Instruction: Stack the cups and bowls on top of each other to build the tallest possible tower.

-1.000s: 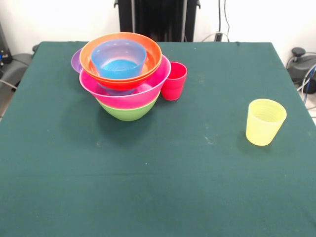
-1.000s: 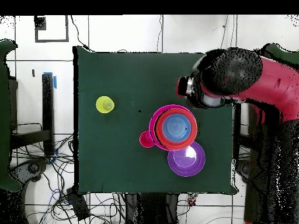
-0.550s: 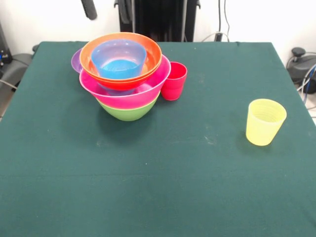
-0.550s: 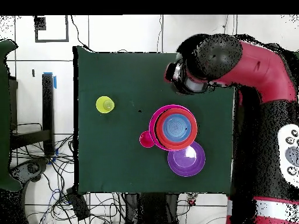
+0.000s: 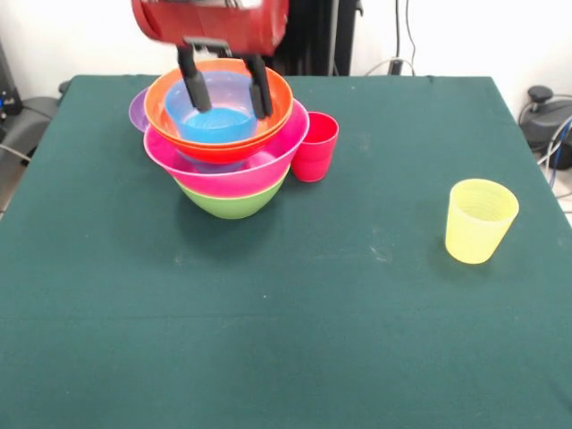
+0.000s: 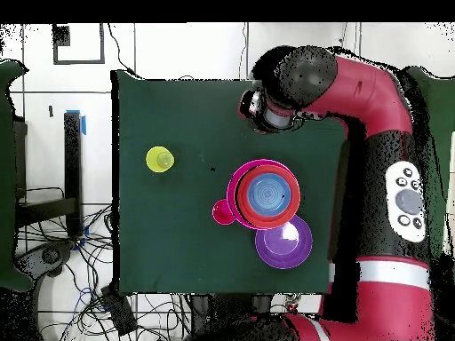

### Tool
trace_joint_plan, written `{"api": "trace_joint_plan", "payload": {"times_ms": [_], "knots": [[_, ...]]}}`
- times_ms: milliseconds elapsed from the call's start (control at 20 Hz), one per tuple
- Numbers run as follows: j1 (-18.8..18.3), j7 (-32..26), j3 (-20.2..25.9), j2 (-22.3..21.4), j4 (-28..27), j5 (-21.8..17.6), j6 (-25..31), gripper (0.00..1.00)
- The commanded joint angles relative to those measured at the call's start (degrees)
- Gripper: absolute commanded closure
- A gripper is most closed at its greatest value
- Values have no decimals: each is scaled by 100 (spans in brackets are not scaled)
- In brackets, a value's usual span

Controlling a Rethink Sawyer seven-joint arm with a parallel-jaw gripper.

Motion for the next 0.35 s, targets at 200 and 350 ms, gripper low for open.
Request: {"api": "trace_joint_plan", "payload": {"times_ms": [200,350], "knots": [[413,1230,-224,390,-396,6,-220,0],[412,1172,-287,240,-272,88,-152,0]]}}
